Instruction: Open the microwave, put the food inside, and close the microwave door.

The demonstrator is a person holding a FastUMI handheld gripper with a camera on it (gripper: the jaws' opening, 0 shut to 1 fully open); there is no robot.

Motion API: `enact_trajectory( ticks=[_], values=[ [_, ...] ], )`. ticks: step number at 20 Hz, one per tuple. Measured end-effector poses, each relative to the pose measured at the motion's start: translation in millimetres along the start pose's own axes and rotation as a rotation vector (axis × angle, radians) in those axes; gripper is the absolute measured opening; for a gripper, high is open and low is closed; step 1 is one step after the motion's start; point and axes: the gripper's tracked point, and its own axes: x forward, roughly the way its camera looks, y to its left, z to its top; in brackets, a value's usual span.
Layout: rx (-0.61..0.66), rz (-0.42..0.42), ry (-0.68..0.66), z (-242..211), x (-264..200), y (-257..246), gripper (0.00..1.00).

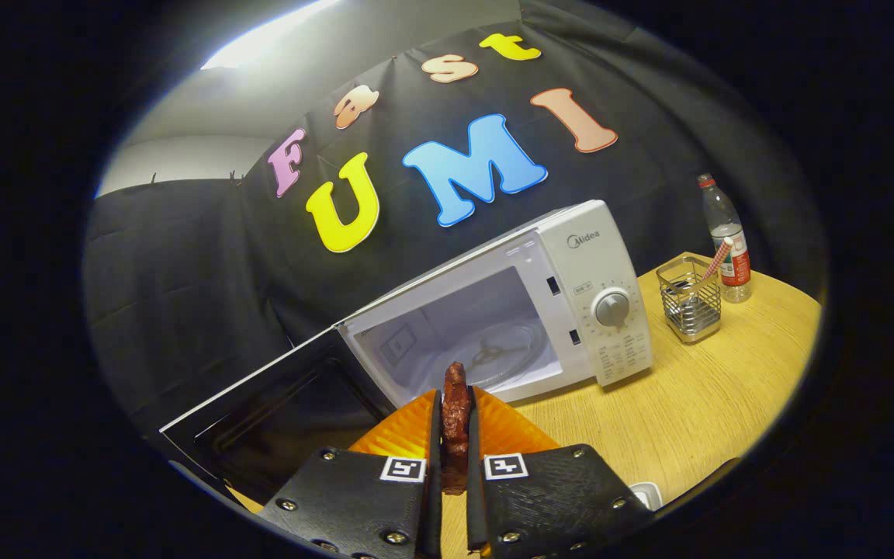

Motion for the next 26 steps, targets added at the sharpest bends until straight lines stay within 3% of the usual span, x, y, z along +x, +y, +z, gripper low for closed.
enact_trajectory(
  ticks=[16, 26],
  values=[
    [-0.247, -0.191, -0.131, -0.2, 147.5, 13.8, 0.13],
    [-0.205, -0.210, -0.152, -5.3, 227.4, 17.6, 0.13]
  ],
)
